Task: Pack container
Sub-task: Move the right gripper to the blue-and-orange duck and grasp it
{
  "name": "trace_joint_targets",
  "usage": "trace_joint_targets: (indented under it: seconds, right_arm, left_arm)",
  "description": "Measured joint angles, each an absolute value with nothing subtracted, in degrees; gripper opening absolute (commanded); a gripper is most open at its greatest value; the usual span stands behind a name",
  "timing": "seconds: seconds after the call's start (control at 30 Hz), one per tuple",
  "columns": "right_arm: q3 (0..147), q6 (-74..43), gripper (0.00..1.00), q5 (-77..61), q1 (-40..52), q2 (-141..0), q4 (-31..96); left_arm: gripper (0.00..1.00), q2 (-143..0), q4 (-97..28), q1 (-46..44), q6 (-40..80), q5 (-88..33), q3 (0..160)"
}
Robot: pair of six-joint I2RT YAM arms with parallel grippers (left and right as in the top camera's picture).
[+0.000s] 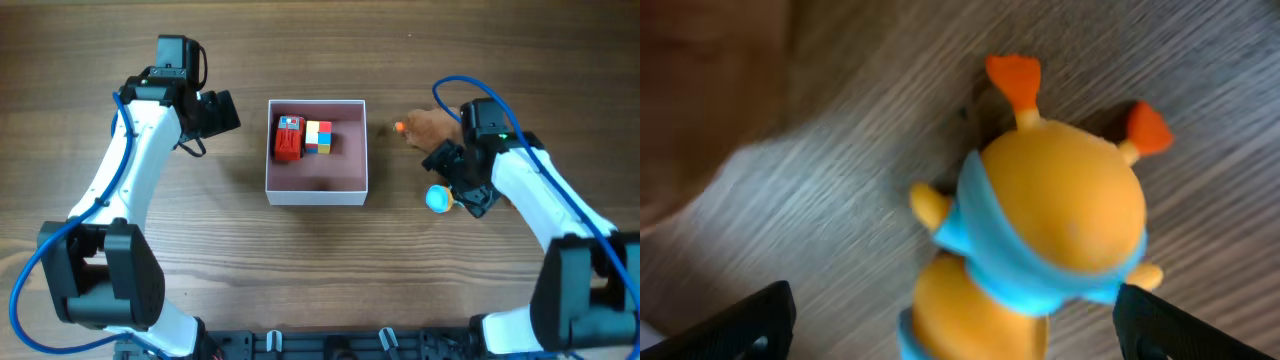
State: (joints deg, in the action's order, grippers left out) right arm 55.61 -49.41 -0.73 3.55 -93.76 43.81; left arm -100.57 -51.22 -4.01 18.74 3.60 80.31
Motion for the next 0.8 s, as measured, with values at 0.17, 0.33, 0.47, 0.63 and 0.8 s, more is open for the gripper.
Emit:
trace_joint_targets:
  seconds: [0.17, 0.33, 0.47, 0.63, 0.8]
  right_arm:
    - [55.61, -49.45, 1.0, 0.49, 0.75, -101.03, 42.96]
    - [55.64, -48.12, 0.63, 0.62, 0.54, -101.08, 43.05]
    - [55.64, -47.68, 0.22, 0.54, 0.54, -101.1, 43.13]
    - [55.88, -45.95, 0.04, 0.6, 0.3, -101.06, 44.05]
    - [55.9, -41.78, 0.04, -0.01, 0.32, -99.29, 45.65]
  left_arm:
    - [1.0, -100.57, -51.22, -4.01, 18.74, 3.57, 80.31]
    - [1.0, -100.57, -51.2, -4.01, 18.74, 3.57, 80.31]
    - [1.0, -100.57, -51.2, -4.01, 18.74, 3.57, 80.31]
    - [1.0, -100.57, -51.22, -4.01, 18.74, 3.57, 80.31]
    - [1.0, -100.57, -51.44, -4.01, 18.74, 3.57, 80.31]
